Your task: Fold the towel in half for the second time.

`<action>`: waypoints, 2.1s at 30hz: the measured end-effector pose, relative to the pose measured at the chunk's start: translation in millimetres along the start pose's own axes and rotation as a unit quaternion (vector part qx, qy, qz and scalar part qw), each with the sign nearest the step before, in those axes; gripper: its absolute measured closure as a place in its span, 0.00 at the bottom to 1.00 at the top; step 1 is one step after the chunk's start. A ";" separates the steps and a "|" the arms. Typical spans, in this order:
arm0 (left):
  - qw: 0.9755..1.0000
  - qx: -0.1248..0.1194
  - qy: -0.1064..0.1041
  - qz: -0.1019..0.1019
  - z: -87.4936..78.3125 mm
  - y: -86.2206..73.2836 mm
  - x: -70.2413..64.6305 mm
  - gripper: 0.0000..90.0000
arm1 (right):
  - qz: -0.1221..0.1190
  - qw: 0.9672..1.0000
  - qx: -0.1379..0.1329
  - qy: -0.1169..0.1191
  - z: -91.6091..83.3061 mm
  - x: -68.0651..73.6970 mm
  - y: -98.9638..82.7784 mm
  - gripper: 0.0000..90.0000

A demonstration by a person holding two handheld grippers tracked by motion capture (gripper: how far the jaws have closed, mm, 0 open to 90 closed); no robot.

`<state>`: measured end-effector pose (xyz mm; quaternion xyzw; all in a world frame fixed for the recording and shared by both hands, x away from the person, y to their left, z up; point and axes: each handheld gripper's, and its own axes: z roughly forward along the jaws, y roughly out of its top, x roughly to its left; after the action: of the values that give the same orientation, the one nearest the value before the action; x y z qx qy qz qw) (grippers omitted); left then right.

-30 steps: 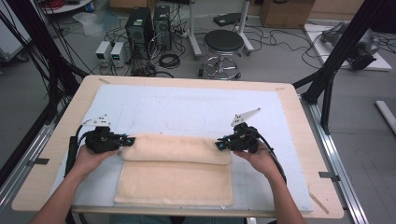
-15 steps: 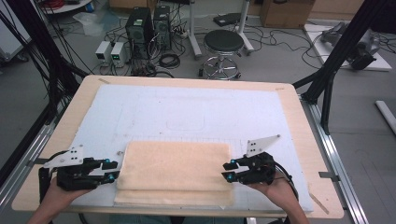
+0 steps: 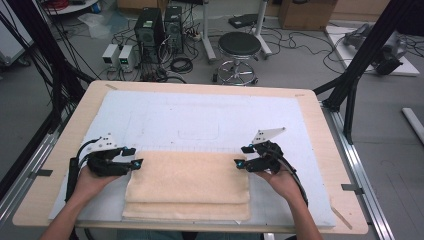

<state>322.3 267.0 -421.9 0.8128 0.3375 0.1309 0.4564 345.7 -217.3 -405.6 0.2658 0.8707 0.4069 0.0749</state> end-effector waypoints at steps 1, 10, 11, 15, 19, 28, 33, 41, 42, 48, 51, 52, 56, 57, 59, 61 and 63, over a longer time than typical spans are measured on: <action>1.000 0.004 -0.005 -0.006 4.2 0.0 4.2 0.48 | 0.008 1.000 0.004 0.000 4.2 -4.0 0.1 0.43; 0.997 0.038 -0.048 -0.052 23.2 -7.8 20.8 0.76 | 0.052 0.995 0.041 0.070 30.0 -23.6 -8.7 0.74; 0.997 0.041 -0.047 -0.048 22.7 -7.1 20.5 0.81 | 0.045 0.995 0.038 0.076 28.8 -24.1 -8.4 0.81; 0.998 0.012 -0.021 -0.053 23.0 -2.1 20.3 0.89 | 0.032 0.997 0.042 0.064 22.8 -22.7 -1.1 0.88; 0.998 -0.004 0.003 -0.061 32.0 17.9 30.7 0.89 | 0.021 0.999 0.037 0.026 17.1 -30.4 17.4 0.89; 0.996 -0.012 0.047 -0.073 64.8 61.0 59.1 0.89 | 0.035 0.999 0.027 -0.031 24.6 -80.7 46.4 0.88; 0.996 0.026 0.060 -0.068 73.6 55.1 65.5 0.74 | 0.046 0.997 0.030 -0.048 35.0 -88.1 44.7 0.67; 0.997 -0.029 0.035 -0.057 35.5 46.1 54.7 0.59 | 0.013 0.999 0.003 -0.035 12.6 -58.0 39.9 0.57; 0.997 -0.040 0.028 -0.053 30.7 43.3 48.7 0.59 | 0.007 1.000 -0.001 -0.030 10.6 -54.9 38.7 0.57; 0.999 -0.037 -0.002 -0.025 17.9 24.0 25.8 0.54 | -0.013 0.999 -0.002 -0.030 -3.0 -28.2 26.0 0.52; 0.999 -0.033 -0.019 -0.016 13.5 15.2 17.5 0.54 | -0.015 1.000 -0.004 -0.012 -7.5 -19.7 16.3 0.52; 0.999 -0.032 -0.024 -0.013 12.3 12.3 14.1 0.54 | -0.012 1.000 0.013 0.000 -6.6 -17.3 15.0 0.51; 0.999 -0.017 -0.047 0.004 9.6 2.8 1.9 0.53 | -0.039 0.999 0.023 0.011 -6.0 -5.4 11.7 0.51; 0.998 -0.019 -0.053 0.004 9.0 0.7 -0.5 0.53 | -0.041 0.999 0.019 0.013 -5.6 -3.0 9.5 0.51; 0.998 -0.013 -0.066 0.009 8.4 -1.7 -5.2 0.51 | -0.036 0.999 0.014 0.021 -4.2 0.2 2.2 0.51; 0.997 -0.006 -0.072 0.020 8.8 -2.4 -9.7 0.49 | -0.044 0.999 0.008 0.021 -2.2 1.5 -6.4 0.51; 0.997 -0.005 -0.067 0.031 9.1 -3.6 -12.7 0.49 | -0.036 0.999 0.016 0.026 -0.2 2.6 -13.1 0.51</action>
<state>316.2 253.8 -428.6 0.8277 0.2799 0.0917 0.4776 338.2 -223.0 -415.1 0.2250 0.8877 0.3969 0.0623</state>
